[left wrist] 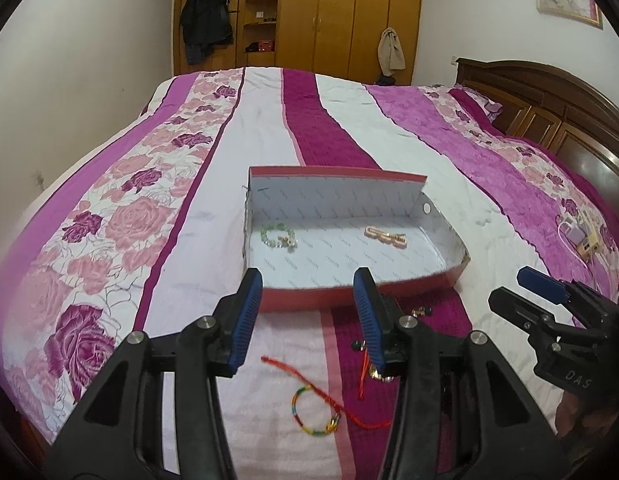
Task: Organize jewelry
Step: 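Withdraw both tools from the box back toward the remaining jewelry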
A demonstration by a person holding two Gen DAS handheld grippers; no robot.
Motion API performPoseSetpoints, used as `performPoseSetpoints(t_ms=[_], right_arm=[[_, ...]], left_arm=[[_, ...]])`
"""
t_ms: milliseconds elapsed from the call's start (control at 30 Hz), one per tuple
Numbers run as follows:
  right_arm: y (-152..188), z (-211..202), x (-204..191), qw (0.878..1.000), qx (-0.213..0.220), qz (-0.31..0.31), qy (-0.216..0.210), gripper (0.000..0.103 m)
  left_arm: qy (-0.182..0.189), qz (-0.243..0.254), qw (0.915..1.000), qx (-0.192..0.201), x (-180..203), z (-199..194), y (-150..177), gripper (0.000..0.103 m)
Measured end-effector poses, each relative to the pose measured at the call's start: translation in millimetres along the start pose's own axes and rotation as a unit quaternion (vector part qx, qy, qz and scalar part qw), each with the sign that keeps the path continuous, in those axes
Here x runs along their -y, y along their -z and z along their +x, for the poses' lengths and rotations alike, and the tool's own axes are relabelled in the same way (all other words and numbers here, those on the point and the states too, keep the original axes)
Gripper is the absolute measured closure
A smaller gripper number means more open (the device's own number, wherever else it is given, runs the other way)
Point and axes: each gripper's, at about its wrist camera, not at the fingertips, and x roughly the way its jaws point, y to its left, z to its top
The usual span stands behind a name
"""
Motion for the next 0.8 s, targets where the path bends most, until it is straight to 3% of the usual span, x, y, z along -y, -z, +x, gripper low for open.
performPoseSetpoints(t_ms=[300, 800], right_arm=[[31.4, -4.7, -10.0, 0.999, -0.030, -0.025, -0.004, 0.037], [67.0, 23.7, -15.0, 0.994, -0.105, -0.026, -0.006, 0.037]], left_arm=[[0.001, 0.006, 0.9988, -0.049, -0.1, 5.6, 33.6, 0.064], [-0.005, 0.011, 0.9901, -0.140, -2.5, 36.9, 68.8, 0.064]])
